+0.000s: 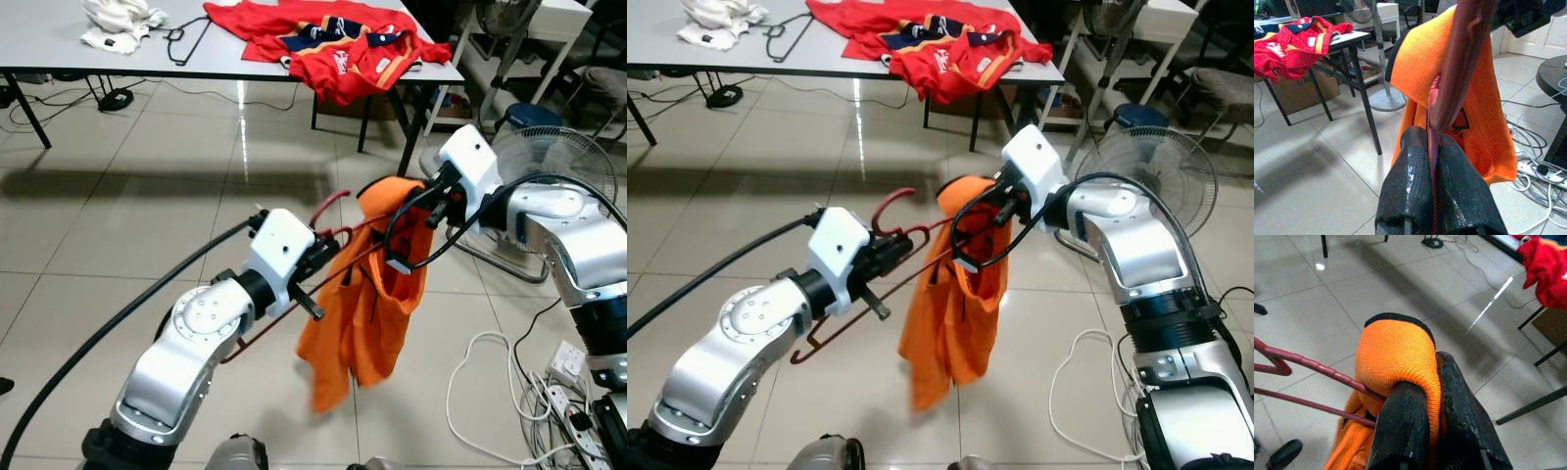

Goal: Hang hanger

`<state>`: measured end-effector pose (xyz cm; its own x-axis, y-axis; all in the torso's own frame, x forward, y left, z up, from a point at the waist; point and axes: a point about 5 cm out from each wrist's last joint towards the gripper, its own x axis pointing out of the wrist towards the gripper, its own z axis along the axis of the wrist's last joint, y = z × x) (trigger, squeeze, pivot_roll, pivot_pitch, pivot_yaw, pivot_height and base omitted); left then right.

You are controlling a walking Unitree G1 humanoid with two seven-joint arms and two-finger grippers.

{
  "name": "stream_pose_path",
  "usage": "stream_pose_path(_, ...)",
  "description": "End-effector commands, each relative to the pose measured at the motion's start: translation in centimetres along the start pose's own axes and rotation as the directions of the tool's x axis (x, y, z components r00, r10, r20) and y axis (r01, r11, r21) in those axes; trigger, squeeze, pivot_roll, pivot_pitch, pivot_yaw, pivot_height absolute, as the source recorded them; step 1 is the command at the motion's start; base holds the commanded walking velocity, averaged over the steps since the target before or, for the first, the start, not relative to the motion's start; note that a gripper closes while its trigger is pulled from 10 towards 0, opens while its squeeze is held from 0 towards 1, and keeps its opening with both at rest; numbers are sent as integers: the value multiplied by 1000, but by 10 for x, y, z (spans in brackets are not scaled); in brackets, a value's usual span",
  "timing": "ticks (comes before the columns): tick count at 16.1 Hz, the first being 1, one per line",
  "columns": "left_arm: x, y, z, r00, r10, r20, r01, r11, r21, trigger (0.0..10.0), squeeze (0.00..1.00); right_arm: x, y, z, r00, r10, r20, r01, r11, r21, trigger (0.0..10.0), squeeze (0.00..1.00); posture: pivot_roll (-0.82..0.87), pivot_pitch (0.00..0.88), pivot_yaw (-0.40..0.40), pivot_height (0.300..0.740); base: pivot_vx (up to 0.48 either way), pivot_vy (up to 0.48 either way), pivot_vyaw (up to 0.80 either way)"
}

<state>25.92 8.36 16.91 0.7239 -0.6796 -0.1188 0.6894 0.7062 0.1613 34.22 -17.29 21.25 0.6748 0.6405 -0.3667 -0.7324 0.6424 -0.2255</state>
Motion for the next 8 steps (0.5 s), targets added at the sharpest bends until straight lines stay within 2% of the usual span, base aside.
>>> stream_pose_path(1,4,2,6,1000,31,4,-31,999,6,10000,0,-3,-7,2,997,-66,-44,65,998,-11,10000,0,-83,56,-37,740,0,0,0)
stream_pose_path(3,6,12,9,988,151,8,-151,988,-27,10000,0,-1,-12,-2,990,-126,-66,130,990,60,10000,0,-80,67,-36,740,0,0,0)
stream_pose_path(4,5,16,10,980,198,22,-197,979,-47,10000,0,1,-7,0,994,-97,-45,101,991,92,10000,0,-80,69,-36,740,0,0,0)
stream_pose_path(6,2,14,14,977,206,55,-201,976,-81,10000,0,4,4,-2,998,-48,-45,53,991,125,10000,0,-75,59,-34,740,0,0,0)
stream_pose_path(8,-2,9,13,979,197,49,-192,978,-84,10000,0,6,10,-13,992,-43,-117,58,990,132,10000,0,-70,46,-32,740,0,0,0)
